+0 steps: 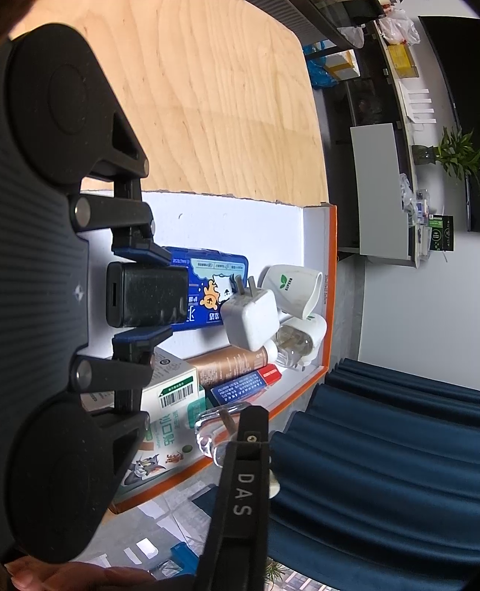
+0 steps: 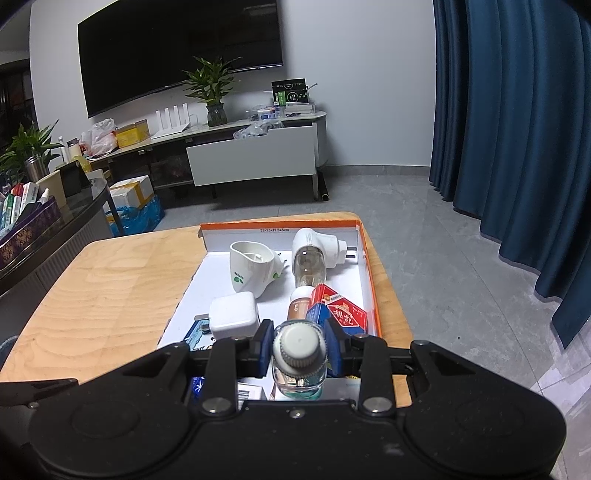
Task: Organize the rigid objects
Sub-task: 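Lower and release the black charger with the left tool while the right tool releases the bottle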
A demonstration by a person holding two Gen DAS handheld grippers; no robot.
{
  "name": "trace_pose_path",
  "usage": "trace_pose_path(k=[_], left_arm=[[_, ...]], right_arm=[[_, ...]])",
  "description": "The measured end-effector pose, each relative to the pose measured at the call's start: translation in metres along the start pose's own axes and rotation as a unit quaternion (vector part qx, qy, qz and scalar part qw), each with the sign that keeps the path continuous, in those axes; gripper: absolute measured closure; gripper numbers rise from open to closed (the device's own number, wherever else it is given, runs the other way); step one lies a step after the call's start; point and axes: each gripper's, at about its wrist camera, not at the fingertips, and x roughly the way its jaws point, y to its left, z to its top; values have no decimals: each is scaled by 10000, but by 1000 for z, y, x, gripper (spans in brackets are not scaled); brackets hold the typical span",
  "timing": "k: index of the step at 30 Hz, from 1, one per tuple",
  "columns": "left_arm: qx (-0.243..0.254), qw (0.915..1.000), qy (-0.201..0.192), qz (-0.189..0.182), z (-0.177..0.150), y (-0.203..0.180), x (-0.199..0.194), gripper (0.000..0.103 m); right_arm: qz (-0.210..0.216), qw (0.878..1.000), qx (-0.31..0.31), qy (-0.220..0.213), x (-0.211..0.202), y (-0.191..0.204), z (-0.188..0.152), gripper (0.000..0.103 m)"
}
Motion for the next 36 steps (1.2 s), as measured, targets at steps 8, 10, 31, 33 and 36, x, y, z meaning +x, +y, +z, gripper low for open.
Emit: trace_pose_path(k=[8, 10, 31, 33, 36], left_arm=[[44, 9998, 19, -207, 1, -5, 8, 63], [49, 9997, 6, -233, 2, -5, 8, 62], [-279, 9990, -237, 267, 6, -8, -71, 0], [-230, 9992, -140, 294, -2, -14, -74, 0], [-183, 9994, 51, 304, -11, -18, -73, 0]], right_arm=[[-60, 10000, 19, 73, 10, -1, -2, 47], [-45, 9999, 40, 114, 12, -3, -3, 43], [-272, 9995, -78, -160, -91, -20, -2, 21], [-288, 9995, -123, -28, -99, -21, -12, 20], [-263, 9994, -172, 165, -104, -20, -27, 20]])
